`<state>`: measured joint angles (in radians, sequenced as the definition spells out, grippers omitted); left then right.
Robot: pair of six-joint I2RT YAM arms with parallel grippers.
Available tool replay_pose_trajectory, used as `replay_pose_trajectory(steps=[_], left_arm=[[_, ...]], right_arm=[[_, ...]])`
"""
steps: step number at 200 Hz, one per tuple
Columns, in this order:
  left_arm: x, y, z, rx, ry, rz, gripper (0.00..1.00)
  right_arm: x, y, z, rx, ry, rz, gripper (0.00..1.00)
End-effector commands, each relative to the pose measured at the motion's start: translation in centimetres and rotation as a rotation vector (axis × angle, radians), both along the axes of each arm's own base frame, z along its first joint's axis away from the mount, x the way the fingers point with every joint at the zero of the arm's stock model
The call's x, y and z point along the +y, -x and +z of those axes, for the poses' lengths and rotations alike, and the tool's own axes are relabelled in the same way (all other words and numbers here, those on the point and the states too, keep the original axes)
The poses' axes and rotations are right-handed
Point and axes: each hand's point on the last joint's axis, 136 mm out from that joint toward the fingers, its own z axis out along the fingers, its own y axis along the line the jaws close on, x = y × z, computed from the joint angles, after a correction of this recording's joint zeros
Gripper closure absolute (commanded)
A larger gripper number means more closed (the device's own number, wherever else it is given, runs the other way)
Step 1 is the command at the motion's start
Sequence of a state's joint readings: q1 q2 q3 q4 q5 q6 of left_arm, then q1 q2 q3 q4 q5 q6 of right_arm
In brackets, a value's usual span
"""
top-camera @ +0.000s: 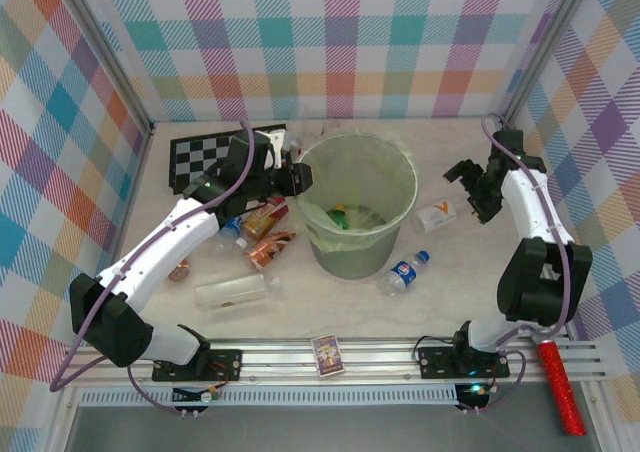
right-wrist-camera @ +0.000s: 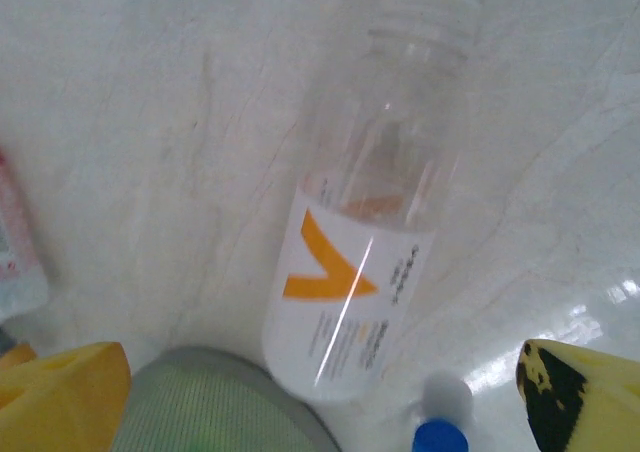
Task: Put the plastic bottles in the bin
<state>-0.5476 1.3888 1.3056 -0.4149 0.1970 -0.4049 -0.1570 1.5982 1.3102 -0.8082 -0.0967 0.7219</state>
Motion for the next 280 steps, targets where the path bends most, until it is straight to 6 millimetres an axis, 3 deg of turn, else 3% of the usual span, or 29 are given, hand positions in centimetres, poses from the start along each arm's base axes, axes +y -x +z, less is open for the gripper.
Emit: replay_pose_trajectory(steps=[1,49,69,101,141,187,215,250,280], left_arm=[[-0.5,0.6,-1.3,0.041,-0.012,-0.019,0.62],[-0.2,0.7,-1.5,0.043,-0.02,-0.01,0.62],[-0.2,0.7,-1.6,0.044,-0.021,-0.01,0.62],[-0.3,0.7,-1.5,0.043,-0.021,-0.012,0.62],[-0.4,0.7,-1.4,0.042,-0.018,-0.015,0.62],[-0.5,0.6,-1.4,0.046,-0.018,-0.02,0.62],[-0.7,0.6,-1.2,0.042,-0.015,-0.029,0.62],[-0.8,0.5,-1.6,0.041,-0.035,-0.045,0.62],[-0.7,0.6,-1.6,0.039,-0.046,-0.048,0.62]], right_arm=[[-1.1,-1.5,-2.0,0.024,0.016,-0.083,0.01],[-0.6,-2.5,-8.0,0.124,-0.045,-0.109,0.01],[-0.4,-2.4,-9.6,0.146,-0.065,-0.122,0.01],[-0.3,-2.4,-10.5,0.154,-0.068,-0.129,0.03],[-0.5,-2.3,-10.4,0.157,-0.058,-0.127,0.22],[-0.7,-2.5,-8.9,0.136,-0.047,-0.105,0.33],[-0.7,-2.7,-6.3,0.092,-0.024,-0.042,0.39],[-0.3,-1.4,-0.4,0.029,0.038,0.12,0.39],[2.0,0.0,6.4,-0.146,0.013,0.28,0.44]])
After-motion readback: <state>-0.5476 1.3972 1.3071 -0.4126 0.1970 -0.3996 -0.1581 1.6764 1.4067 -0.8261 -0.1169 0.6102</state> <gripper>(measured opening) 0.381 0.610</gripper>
